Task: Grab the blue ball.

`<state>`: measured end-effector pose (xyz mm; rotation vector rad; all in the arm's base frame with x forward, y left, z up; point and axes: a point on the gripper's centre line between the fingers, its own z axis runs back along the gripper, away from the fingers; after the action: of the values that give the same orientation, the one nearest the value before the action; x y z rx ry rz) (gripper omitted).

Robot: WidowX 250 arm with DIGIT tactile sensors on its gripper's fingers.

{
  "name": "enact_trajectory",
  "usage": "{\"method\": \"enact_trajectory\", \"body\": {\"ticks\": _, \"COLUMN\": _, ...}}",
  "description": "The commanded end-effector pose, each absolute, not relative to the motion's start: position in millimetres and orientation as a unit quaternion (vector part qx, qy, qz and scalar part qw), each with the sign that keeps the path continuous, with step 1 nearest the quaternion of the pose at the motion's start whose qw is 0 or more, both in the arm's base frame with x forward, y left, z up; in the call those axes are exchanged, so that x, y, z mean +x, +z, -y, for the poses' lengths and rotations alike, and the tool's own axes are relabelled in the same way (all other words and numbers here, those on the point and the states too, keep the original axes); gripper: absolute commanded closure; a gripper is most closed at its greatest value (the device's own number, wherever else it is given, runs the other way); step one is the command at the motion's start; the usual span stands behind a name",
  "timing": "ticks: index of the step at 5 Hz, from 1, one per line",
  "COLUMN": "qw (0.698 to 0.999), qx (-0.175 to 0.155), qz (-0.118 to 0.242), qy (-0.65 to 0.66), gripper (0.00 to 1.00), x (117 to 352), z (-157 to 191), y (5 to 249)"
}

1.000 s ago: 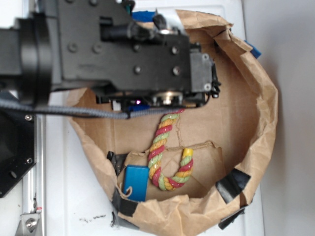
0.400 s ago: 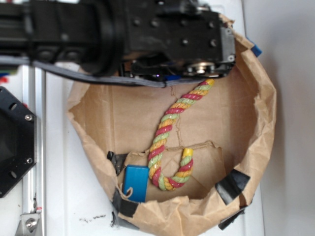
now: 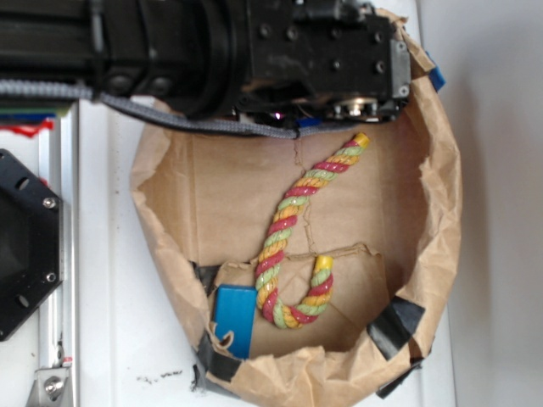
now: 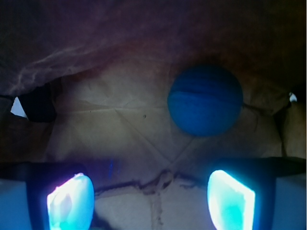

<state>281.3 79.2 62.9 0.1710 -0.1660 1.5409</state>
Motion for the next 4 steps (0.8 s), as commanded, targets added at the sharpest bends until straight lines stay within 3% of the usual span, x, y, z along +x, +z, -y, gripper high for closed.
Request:
{"method": "enact_trajectory", "body": {"ticks": 1, "qw": 0.726, "qx": 0.058, "qz": 0.086, "qy": 0.68, "gripper": 0.0, "x": 281.0, "z": -86.1, "y": 88.5}}
{"method": "enact_trajectory", "body": {"ticks": 4, "qw": 0.738, "qx": 0.07, "qz": 0.094, "qy": 0.665, "gripper": 0.0, "x": 261.9, "z": -72.2, "y": 80.6}}
